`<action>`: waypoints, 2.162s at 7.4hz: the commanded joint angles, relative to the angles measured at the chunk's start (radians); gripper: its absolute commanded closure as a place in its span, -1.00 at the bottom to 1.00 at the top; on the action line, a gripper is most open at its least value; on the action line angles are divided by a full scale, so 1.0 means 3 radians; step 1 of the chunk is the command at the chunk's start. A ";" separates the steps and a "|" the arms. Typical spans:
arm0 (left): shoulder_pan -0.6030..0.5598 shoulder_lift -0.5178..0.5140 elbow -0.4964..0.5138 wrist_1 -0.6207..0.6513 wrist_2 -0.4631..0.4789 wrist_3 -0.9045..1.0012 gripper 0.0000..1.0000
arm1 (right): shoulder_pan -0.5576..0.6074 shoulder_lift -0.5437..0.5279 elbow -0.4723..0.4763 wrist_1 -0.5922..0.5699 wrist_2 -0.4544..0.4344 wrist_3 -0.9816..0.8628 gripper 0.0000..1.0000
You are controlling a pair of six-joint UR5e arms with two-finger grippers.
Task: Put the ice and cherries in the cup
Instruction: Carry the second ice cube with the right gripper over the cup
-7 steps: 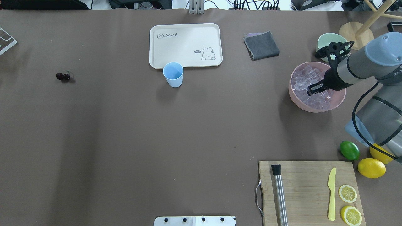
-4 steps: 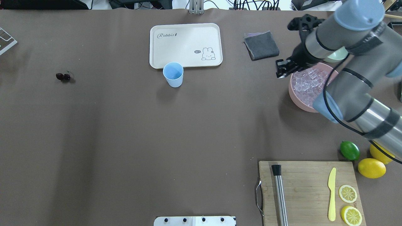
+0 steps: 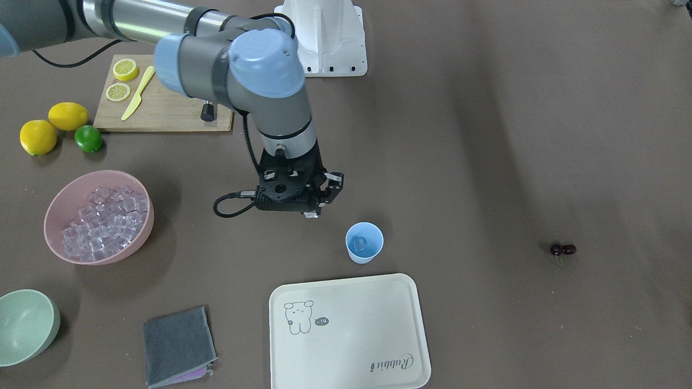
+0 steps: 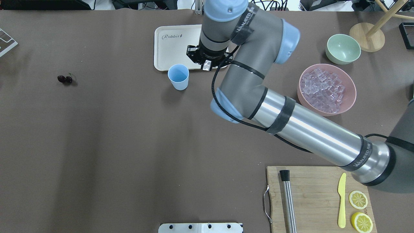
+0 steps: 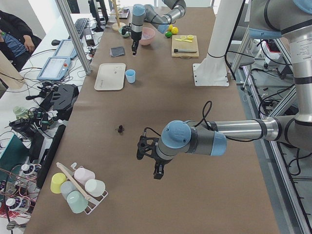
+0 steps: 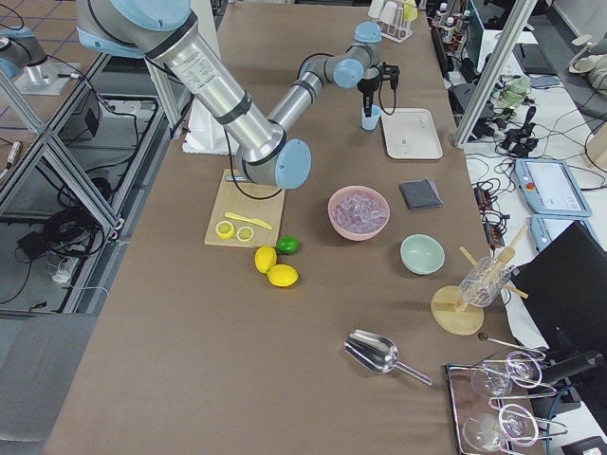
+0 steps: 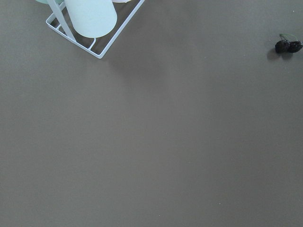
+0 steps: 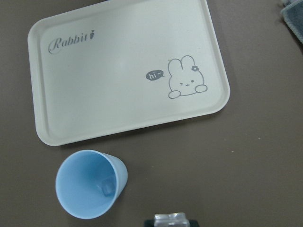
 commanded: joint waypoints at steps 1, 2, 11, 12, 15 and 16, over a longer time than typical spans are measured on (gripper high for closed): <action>0.0000 0.0000 0.0006 0.0000 0.0000 0.0000 -0.96 | -0.0238 0.0166 -0.0347 0.0389 -0.0433 0.0595 0.73; 0.0000 0.0000 0.0011 0.0000 0.0000 0.0000 -0.96 | -0.0279 0.0216 -0.0428 0.0411 -0.0515 0.0743 0.73; -0.0005 -0.0005 0.0011 0.0005 0.0000 0.0000 -0.96 | -0.0407 0.0360 -0.0741 0.0554 -0.0945 0.1133 0.62; -0.0005 -0.0005 0.0006 0.0005 0.0000 0.0000 -0.96 | -0.0413 0.0360 -0.0741 0.0554 -0.0951 0.1164 0.60; -0.0005 -0.0005 0.0011 0.0005 0.0000 0.0000 -0.96 | -0.0418 0.0365 -0.0741 0.0554 -0.0946 0.1175 -0.37; -0.0005 -0.0005 0.0011 0.0005 0.0000 0.0000 -0.96 | -0.0418 0.0365 -0.0736 0.0549 -0.0935 0.1129 -0.53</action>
